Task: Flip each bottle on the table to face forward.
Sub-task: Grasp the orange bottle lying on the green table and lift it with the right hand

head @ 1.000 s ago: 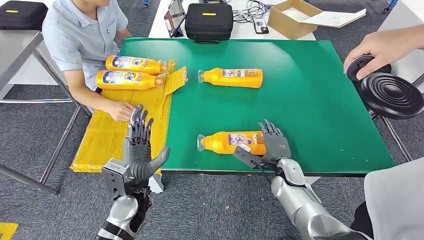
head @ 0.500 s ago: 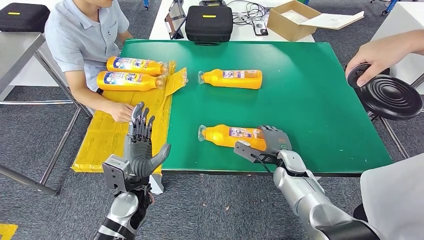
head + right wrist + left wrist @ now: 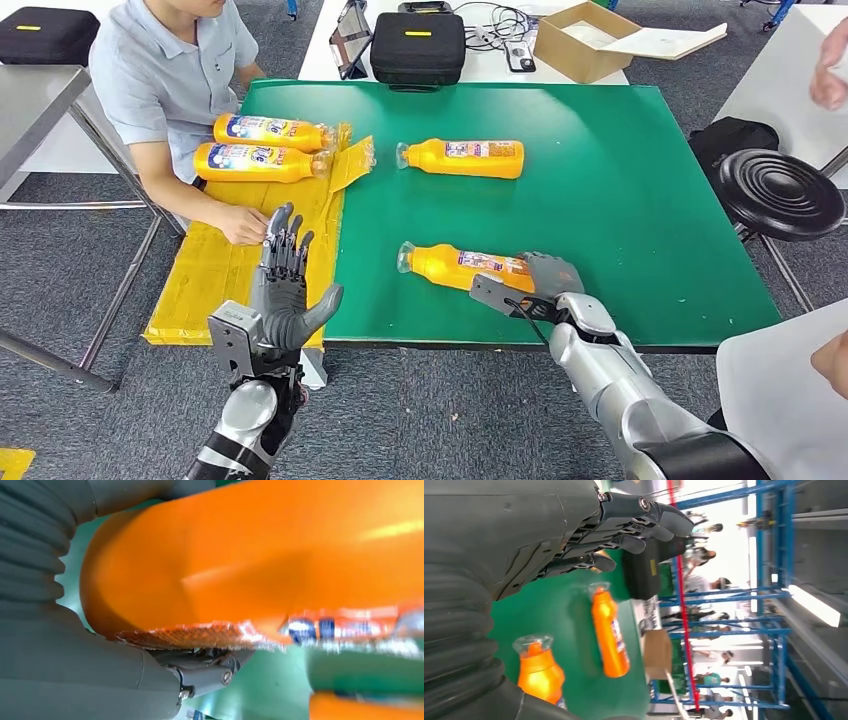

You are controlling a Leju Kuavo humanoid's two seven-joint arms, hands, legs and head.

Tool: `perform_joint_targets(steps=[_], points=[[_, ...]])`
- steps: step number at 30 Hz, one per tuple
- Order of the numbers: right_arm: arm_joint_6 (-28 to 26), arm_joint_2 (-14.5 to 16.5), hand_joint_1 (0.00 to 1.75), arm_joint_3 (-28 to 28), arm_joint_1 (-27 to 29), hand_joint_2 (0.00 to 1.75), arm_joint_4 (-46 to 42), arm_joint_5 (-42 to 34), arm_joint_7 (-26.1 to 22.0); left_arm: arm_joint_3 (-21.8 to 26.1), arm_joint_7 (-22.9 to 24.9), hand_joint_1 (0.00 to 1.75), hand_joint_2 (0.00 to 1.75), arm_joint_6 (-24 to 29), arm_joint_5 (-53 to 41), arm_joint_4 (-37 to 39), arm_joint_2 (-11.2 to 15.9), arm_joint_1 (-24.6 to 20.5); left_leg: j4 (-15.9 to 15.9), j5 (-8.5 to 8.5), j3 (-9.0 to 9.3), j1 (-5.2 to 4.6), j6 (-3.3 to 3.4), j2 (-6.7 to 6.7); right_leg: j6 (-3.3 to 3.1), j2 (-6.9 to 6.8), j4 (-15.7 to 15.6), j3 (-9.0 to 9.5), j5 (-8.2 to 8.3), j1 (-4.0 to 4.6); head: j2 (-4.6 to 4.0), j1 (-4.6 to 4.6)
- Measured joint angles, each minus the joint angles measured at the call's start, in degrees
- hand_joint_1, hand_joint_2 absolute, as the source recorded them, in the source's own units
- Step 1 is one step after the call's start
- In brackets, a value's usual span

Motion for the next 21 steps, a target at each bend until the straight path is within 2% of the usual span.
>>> perform_joint_targets(steps=[3,6,9,13,15,18,21], points=[[-8.1,1.5,1.75,-2.4,2.9,1.75,-1.4,-7.7,-9.1,1.9,4.5,0.00,1.75,2.7,5.7,2.2,-0.5,-0.3,0.0,-0.02,-0.09,0.00,-0.01,0.10,0.01,0.09,0.0,-0.07,0.02,0.01,0.00,0.00],[-11.7,4.2,1.75,-4.0,7.6,1.75,-6.5,-15.3,-15.6,3.7,5.9,0.00,1.75,1.1,10.3,5.4,-0.6,-0.4,0.0,-0.02,-0.20,0.02,-0.02,0.14,0.00,0.19,0.0,-0.26,0.02,0.07,0.00,-0.04],[-12.7,6.1,1.75,-3.9,12.6,1.75,-15.2,-22.3,-17.6,4.0,6.9,0.00,1.75,-2.3,13.1,7.3,-0.6,0.4,0.0,-0.01,-0.41,0.13,-0.05,-0.05,-0.01,0.05,0.0,-0.39,-0.03,0.14,0.00,-0.03],[-20.4,7.8,1.75,-3.0,19.1,1.75,-28.9,-31.6,-23.2,3.9,11.6,0.00,1.75,-9.9,23.0,8.0,-0.5,1.9,0.0,-0.04,-0.67,0.18,-0.06,-0.05,-0.02,0.03,0.1,-0.60,-0.05,0.13,0.00,-0.01],[-22.3,8.4,1.75,-1.7,21.5,1.75,-35.0,-34.3,-24.1,3.3,12.3,0.00,1.75,-13.9,26.2,7.7,-0.3,2.8,0.0,-0.08,-0.71,0.16,-0.10,0.01,-0.02,0.05,0.0,-0.66,-0.05,0.11,0.00,-0.02],[-21.4,8.6,1.75,1.0,23.7,1.75,-40.4,-35.4,-23.3,2.1,10.3,0.00,1.75,-14.9,24.1,6.1,0.1,4.1,0.0,-0.12,-0.72,0.14,-0.12,0.02,-0.02,0.06,0.0,-0.69,-0.05,0.09,0.00,-0.01],[-19.6,8.8,1.75,3.8,24.7,1.75,-42.0,-35.5,-23.5,0.6,9.2,0.00,1.75,-15.8,21.3,3.9,0.6,5.1,0.0,-0.12,-0.73,0.14,-0.11,-0.01,-0.02,0.05,0.0,-0.69,-0.05,0.09,0.00,-0.02]])
